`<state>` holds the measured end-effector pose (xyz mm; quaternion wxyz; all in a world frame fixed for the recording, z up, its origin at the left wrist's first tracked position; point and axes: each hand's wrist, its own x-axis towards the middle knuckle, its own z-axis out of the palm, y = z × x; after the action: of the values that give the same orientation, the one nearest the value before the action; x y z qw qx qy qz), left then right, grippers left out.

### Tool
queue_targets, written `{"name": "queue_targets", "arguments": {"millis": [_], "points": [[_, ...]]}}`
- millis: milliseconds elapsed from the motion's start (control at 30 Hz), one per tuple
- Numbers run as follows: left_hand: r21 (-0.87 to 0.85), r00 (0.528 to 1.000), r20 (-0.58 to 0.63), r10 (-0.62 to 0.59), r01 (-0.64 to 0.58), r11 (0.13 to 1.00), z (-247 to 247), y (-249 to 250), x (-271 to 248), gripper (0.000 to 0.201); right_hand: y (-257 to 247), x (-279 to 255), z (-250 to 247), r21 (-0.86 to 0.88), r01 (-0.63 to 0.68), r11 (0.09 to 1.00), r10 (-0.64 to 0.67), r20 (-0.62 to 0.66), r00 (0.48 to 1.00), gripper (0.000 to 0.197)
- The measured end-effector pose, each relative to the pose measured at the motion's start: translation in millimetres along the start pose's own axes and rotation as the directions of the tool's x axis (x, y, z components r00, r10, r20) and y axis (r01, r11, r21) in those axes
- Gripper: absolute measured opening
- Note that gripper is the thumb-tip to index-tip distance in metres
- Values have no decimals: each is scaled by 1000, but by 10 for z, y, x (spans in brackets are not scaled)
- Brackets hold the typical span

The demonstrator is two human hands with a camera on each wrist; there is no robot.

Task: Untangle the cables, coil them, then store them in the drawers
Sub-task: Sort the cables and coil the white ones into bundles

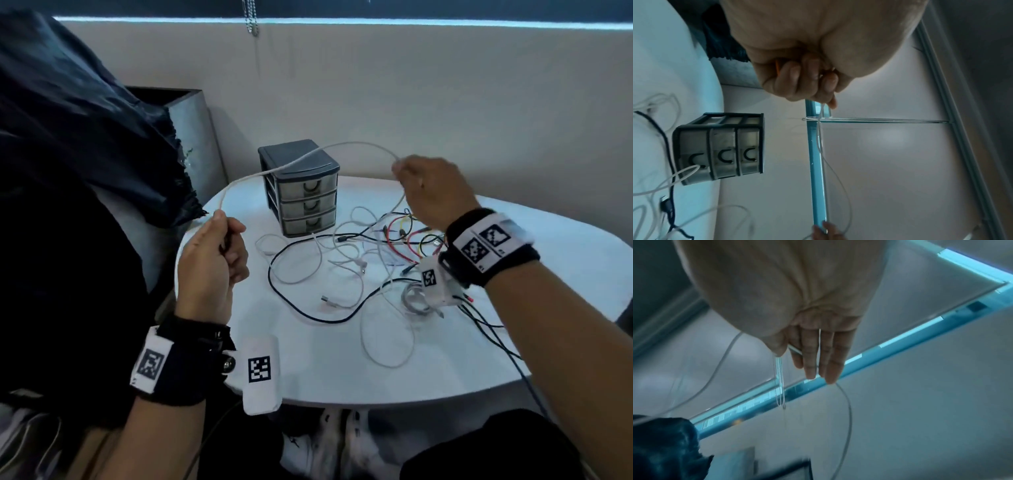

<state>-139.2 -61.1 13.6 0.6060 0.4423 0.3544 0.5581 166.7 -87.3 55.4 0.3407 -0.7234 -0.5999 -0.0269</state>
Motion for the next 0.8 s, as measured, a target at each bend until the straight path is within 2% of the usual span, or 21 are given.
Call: {"name": "queue_targets", "arguments": {"millis": [100, 200, 300, 333, 367, 400, 433, 467, 500, 567, 600, 667, 700, 733, 800], "points": [[-9, 999, -25, -36, 36, 999, 3, -131, 13, 42, -37, 209, -272, -80, 75, 994, -87, -158, 984, 45], [6, 999, -23, -48, 48, 999, 20, -177, -2, 41, -146, 330, -484, -181, 113, 977, -153, -228, 962, 46], [6, 998, -18, -53, 54, 999, 43, -179, -12, 40, -322, 337, -614, -244, 214, 946, -290, -335, 897, 45], [6, 998, -17, -54, 54, 999, 46, -176, -13, 40, -368, 344, -637, -252, 223, 942, -298, -320, 899, 45], [5, 998, -18, -54, 54, 998, 48, -173, -14, 40, -391, 368, -651, -248, 211, 945, -270, -234, 934, 43], [3, 998, -21, -55, 55, 998, 44, -172, -17, 40, -409, 395, -659, -228, 176, 958, -199, -80, 977, 40], [0, 998, -24, -56, 56, 998, 38, -172, -17, 40, -415, 410, -644, -191, 135, 972, -119, 89, 989, 39], [-2, 998, -26, -54, 54, 999, 31, -169, -20, 40, -416, 403, -621, -135, 99, 986, -71, 196, 978, 37], [0, 998, -28, -53, 53, 999, 27, -167, -26, 40, -414, 387, -593, -75, 89, 993, -71, 212, 975, 36], [14, 998, -30, -50, 50, 999, 35, -161, -44, 40, -397, 357, -532, 16, 146, 989, -146, 84, 986, 35], [20, 998, -32, -49, 50, 999, 43, -159, -54, 40, -396, 344, -500, 54, 161, 985, -164, 59, 985, 35], [29, 998, -32, -53, 54, 998, 56, -161, -77, 39, -422, 297, -420, 127, 114, 985, -133, 156, 979, 36], [27, 998, -28, -51, 51, 998, 60, -162, -79, 39, -414, 283, -384, 109, 105, 988, -123, 175, 977, 37], [23, 999, -24, -48, 48, 999, 64, -162, -80, 39, -397, 275, -356, 64, 131, 989, -138, 119, 983, 39], [24, 999, -22, -47, 47, 999, 70, -159, -86, 40, -351, 266, -330, 2, 185, 983, -183, -118, 976, 38]]}}
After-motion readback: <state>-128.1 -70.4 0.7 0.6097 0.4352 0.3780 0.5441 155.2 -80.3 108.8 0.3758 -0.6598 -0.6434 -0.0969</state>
